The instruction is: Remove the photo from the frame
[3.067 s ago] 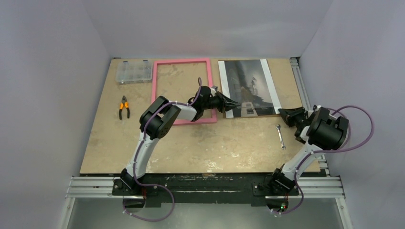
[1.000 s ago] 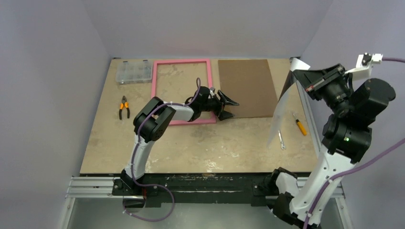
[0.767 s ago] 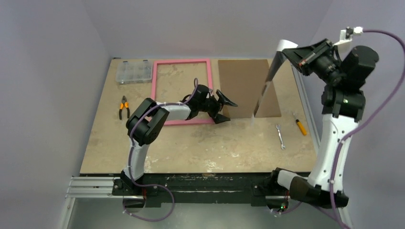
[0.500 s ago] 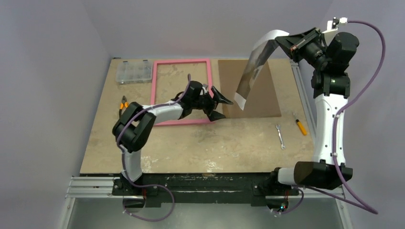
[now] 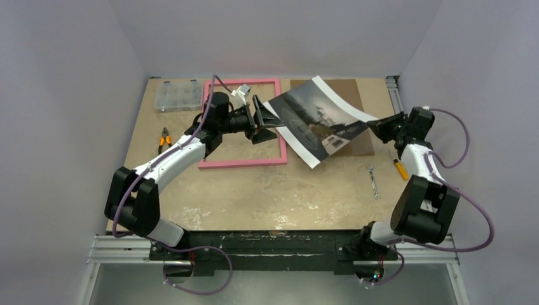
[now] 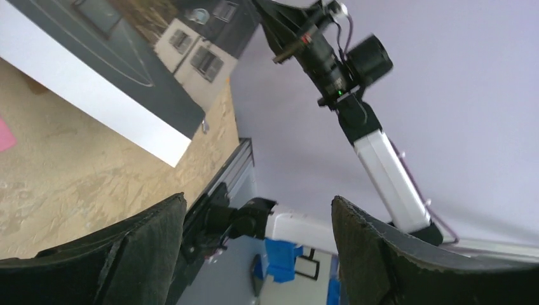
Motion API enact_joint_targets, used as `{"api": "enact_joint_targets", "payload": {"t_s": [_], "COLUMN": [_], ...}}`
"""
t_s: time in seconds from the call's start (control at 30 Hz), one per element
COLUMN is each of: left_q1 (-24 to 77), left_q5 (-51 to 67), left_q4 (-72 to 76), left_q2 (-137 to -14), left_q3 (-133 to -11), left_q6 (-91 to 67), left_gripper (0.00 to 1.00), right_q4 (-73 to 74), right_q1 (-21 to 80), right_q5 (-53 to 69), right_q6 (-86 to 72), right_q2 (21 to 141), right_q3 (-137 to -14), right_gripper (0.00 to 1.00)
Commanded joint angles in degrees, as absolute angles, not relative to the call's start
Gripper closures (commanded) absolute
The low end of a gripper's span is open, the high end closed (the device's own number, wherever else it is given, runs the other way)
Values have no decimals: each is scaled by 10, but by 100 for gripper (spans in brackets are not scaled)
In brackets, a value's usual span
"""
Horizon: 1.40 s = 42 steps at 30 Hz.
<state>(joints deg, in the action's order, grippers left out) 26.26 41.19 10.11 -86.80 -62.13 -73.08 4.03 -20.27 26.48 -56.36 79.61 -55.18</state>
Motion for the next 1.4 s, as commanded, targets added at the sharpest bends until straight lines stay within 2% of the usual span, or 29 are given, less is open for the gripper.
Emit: {"api": "enact_joint_targets", "payload": {"t_s": [0.0,0.1,0.2,0.3,0.5,0.7,0.83,1.0,1.03,1.17,1.27,1.37], "left_q1": [265,265,264,259,242,237,236,232,229,227,229,243], "left_q5": [469,447,438,455,477,472,466,461,459,448,439,411], "left_q4": [-5,-93,-117,-101,-48,-52,-59,-47,-44,-24,-10,-41], "left_q2": [-830,-813,-808,-815,-818,-811,-813,-819,-820,-810,-796,-766], "left_q3": [-638,-663,-672,-667,-639,-638,-636,-627,-624,-606,-595,-603], "left_q6": [-586,-509,-483,-497,-538,-530,-525,-529,-529,-527,-519,-471], "left_gripper": [18,18,17,17,17,17,17,17,17,17,16,14], "right_q4": [-71,-66,-61,-68,-109,-126,-146,-155,-147,-61,80,156], "right_q1": [-206,-214,-222,-232,-226,-174,-167,-157,-153,-136,-116,-91], "right_q5": [178,132,81,31,24,4,-46,-31,-31,-37,-67,-92], "right_q6": [-500,-479,-472,-487,-523,-544,-578,-535,-514,-426,-385,-363], "right_q2": [811,825,827,809,847,904,873,871,866,819,775,672], "right_q3": [-496,-481,-461,-428,-407,-428,-387,-394,-395,-396,-413,-388], "right_gripper": [100,100,100,100,100,100,100,100,92,46,36,32]}}
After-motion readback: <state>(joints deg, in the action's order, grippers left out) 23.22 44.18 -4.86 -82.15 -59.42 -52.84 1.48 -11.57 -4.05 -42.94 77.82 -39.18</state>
